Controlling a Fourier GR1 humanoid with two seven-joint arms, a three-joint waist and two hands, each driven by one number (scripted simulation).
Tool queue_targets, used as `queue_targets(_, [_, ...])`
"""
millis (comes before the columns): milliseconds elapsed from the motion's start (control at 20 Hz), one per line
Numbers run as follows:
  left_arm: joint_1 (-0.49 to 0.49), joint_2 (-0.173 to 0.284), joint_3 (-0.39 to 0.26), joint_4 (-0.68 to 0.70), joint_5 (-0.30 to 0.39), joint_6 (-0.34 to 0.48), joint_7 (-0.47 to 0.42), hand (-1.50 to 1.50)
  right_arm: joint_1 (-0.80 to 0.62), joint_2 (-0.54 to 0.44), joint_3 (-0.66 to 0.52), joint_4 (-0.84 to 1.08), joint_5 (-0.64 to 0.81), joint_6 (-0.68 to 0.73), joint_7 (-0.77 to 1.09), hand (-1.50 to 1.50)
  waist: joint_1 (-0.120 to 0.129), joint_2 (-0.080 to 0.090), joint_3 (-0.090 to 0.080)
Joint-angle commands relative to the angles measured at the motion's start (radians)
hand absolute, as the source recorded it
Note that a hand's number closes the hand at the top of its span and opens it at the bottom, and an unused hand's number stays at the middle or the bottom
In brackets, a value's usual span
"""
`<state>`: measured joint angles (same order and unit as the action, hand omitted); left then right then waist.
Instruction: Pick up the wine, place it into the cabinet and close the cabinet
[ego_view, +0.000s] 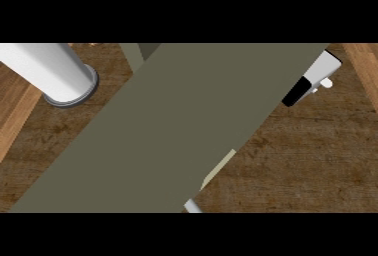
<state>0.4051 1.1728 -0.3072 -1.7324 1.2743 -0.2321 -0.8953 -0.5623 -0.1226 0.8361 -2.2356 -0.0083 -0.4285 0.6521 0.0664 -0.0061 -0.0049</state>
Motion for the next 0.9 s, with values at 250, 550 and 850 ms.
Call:
queue_targets(250, [0.083, 0.041, 0.111, 0.085, 0.022, -0.158, -0.012, -1.5, -0.391, 0.121, -0.243, 0.443, -0.108, -0.041, -0.051, 1.5, -0.001, 0.008, 0.003])
queue_targets(550, [0.128, -0.019, 0.14, 0.119, -0.032, -0.198, -0.029, -1.5, -0.513, 0.122, -0.392, 0.697, -0.271, 0.116, -0.183, 1.5, -0.004, 0.012, 0.004])
queue_targets(850, [0.118, -0.021, 0.187, 0.106, -0.022, -0.198, 0.024, -1.5, -0.575, 0.122, -0.414, 0.876, -0.465, 0.337, -0.197, 1.5, -0.004, 0.017, 0.003])
